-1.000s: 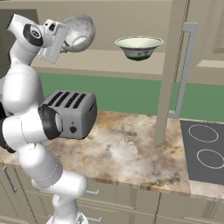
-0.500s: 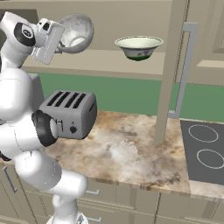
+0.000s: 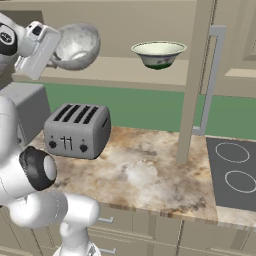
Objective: Move the bowls from the cabinet to the plates on the dining table.
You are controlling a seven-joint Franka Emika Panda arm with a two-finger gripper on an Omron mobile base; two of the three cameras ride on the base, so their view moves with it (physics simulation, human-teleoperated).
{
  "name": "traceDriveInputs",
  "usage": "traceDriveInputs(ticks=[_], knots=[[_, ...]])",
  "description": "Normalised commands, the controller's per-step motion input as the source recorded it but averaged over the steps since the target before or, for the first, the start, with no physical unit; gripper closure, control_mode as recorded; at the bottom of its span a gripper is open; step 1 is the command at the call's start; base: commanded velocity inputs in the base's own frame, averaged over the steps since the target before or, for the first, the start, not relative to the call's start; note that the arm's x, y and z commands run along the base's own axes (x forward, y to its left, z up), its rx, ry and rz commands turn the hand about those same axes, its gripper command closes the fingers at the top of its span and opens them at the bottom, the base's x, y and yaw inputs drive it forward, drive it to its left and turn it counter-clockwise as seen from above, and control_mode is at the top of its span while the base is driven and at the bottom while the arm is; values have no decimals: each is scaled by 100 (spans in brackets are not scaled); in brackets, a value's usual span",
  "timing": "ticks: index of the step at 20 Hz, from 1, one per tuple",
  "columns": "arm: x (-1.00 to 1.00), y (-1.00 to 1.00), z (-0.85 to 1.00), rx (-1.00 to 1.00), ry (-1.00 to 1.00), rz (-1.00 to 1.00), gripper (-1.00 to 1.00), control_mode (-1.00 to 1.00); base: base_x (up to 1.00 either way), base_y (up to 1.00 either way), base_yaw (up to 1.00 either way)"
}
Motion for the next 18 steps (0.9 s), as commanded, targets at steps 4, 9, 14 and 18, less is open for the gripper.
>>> traceDriveInputs(ticks=[4, 9, 14, 18], knots=[[-100, 0, 0, 1, 22, 0, 100, -100, 0, 0, 0], [-100, 0, 0, 0, 24, 0, 100, -100, 0, 0, 0], [-100, -5, 0, 0, 24, 0, 100, -100, 0, 0, 0], [-98, -18, -3, 0, 22, 0, 100, -100, 0, 0, 0]])
